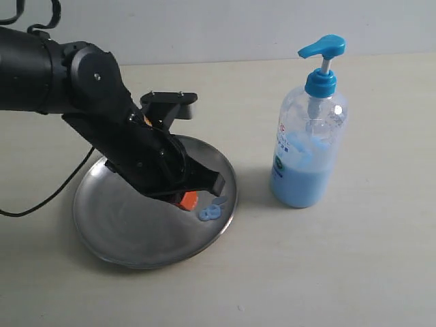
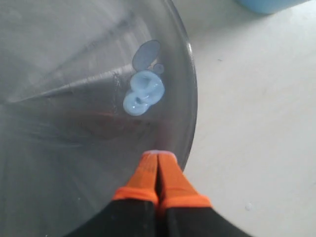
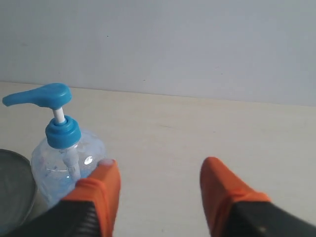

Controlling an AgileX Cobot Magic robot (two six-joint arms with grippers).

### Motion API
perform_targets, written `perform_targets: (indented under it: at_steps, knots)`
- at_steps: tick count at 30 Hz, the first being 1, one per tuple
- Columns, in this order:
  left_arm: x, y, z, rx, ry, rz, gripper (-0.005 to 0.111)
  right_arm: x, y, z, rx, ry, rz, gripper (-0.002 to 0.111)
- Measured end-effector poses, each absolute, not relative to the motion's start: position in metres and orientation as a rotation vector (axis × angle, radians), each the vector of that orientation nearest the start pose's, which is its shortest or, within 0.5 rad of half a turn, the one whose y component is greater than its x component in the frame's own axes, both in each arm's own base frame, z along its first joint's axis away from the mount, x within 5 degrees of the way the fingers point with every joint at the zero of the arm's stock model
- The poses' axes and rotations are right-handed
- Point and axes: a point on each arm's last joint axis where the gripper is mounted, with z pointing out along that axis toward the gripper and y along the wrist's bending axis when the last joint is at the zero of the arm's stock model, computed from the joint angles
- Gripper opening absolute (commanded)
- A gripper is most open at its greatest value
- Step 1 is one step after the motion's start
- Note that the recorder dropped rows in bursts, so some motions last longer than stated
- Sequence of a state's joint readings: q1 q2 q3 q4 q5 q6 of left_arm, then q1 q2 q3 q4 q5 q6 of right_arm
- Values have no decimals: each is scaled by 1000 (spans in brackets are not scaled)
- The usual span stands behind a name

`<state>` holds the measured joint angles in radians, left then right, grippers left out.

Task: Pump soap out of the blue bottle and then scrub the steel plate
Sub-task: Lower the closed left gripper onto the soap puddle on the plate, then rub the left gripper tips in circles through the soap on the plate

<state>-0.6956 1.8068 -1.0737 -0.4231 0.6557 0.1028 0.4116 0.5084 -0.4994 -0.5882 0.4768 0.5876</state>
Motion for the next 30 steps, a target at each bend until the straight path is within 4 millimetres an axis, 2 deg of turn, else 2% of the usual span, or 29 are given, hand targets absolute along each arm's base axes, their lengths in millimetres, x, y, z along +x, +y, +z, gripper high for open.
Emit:
perform_targets:
  at_steps: [5, 9, 13, 22, 30]
  knots:
    - [251, -240, 160, 746, 2869, -526, 0, 104, 20, 307, -162, 1882, 77, 11]
    - [252, -240, 151, 746, 2885, -516, 0, 104, 20, 307, -171, 1884, 72, 0]
    - [255, -242, 141, 734, 2888, -502, 0, 104, 21, 307, -188, 1887, 68, 0]
    - [262, -245, 132, 686, 2844, -507, 0, 104, 22, 306, -210, 1894, 69, 0]
    - [263, -247, 116, 653, 2884, -504, 0, 103, 22, 306, -210, 1895, 72, 0]
